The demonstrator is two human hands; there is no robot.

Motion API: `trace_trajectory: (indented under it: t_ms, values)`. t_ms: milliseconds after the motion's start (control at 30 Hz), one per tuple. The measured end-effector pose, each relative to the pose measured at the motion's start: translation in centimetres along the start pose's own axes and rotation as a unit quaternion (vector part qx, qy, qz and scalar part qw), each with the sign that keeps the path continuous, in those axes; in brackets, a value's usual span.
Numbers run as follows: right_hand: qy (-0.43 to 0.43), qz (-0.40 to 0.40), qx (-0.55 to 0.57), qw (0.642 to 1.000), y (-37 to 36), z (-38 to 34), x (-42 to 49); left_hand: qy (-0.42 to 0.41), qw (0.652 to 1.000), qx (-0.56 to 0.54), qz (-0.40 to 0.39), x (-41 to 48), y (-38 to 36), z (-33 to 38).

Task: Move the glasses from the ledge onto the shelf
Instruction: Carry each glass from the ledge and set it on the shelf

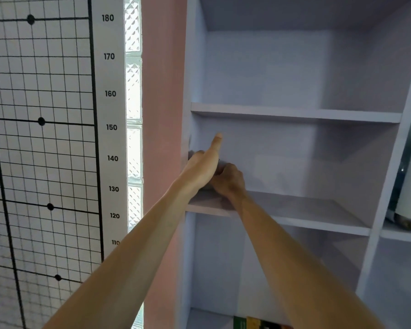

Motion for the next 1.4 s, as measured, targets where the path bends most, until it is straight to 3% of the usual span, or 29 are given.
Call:
trace_trajectory:
  t_ms: [200, 367, 500, 700, 1100, 1400]
  values:
    - [-0.016, 0.006, 0.035, 0.999, 1.1, 0.5, -1.5, -0.044, 0.997, -0.057, -0.012, -0.4, 0.6, 0.2]
    - [-0.024, 0.085, 0.106, 0.99, 4.4, 1.9, -4.4, -0.1, 0.991, -0.087, -0.003, -0.4, -0.9, -0.5]
    - [-0.038, 0.148, 0.141, 0.978, 8.3, 3.5, -7.9, -0.054, 0.984, -0.15, -0.079, -1.6, -4.3, -1.4]
    - [-0.057, 0.192, 0.144, 0.969, 14.0, 5.6, -14.6, -0.063, 0.973, -0.155, -0.157, -6.5, -9.8, -0.2]
    - [-0.143, 0.319, 0.094, 0.932, 29.6, 15.0, -35.3, -0.088, 0.896, -0.176, -0.397, -27.3, -27.0, 4.1]
    - [-0.26, 0.423, 0.044, 0.867, 42.0, 22.3, -56.4, -0.064, 0.813, -0.183, -0.55, -49.4, -38.7, 8.7]
Point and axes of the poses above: each hand's wrist, its own x-axis towards the middle knuckle, its own y-axis out of the back of the hand, z = x × y, the point moved 3 cm from there along x, towards the middle knuckle, and after that the axes turned 4 degrees about -x, right-handed, at the moved point
